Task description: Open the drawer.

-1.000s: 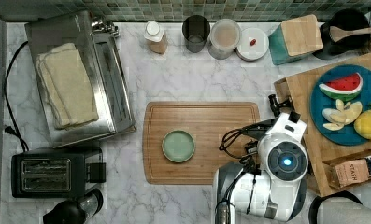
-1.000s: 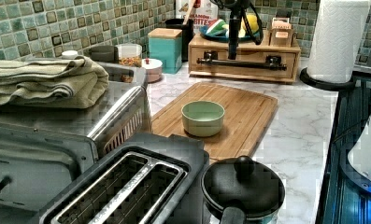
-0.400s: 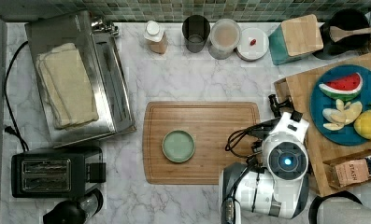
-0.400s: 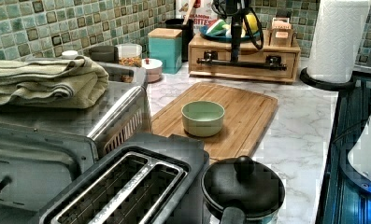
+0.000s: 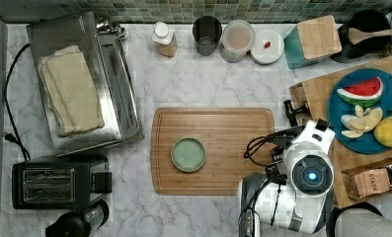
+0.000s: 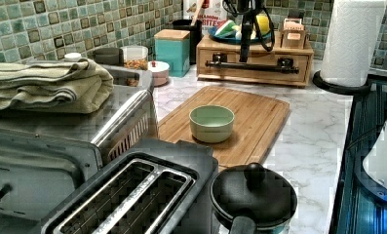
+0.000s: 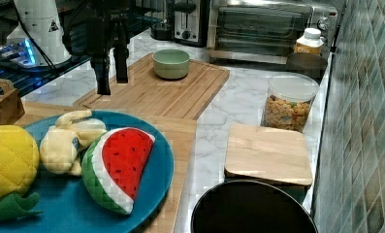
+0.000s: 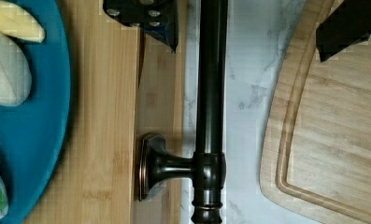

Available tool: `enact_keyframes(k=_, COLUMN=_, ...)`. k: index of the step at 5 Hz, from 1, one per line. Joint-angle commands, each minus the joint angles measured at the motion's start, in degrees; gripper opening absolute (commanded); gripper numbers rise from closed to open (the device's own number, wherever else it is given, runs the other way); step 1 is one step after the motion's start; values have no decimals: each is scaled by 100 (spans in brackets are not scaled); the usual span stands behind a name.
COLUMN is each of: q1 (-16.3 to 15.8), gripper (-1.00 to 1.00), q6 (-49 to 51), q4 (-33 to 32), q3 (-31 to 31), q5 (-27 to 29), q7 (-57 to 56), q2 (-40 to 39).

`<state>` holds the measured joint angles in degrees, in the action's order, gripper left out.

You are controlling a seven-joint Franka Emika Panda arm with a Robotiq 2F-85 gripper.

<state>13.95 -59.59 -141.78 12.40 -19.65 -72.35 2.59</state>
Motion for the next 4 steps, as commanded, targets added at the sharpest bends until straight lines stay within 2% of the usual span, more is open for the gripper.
enact_keyframes(k=1, q1=187, gripper=100, q6=-197, q4=204, q3=230, q5=46, q7=-200, q2=-321)
enact_keyframes(k=2, q1=240, gripper=100, q6=-365, q4=177, q3=310, q5=370, q7=-521, q2=-523)
enact_keyframes(k=4, q1=496, gripper=100, q6=-799, q4=48, q3=366, q5=652, q7=-851, q2=-894)
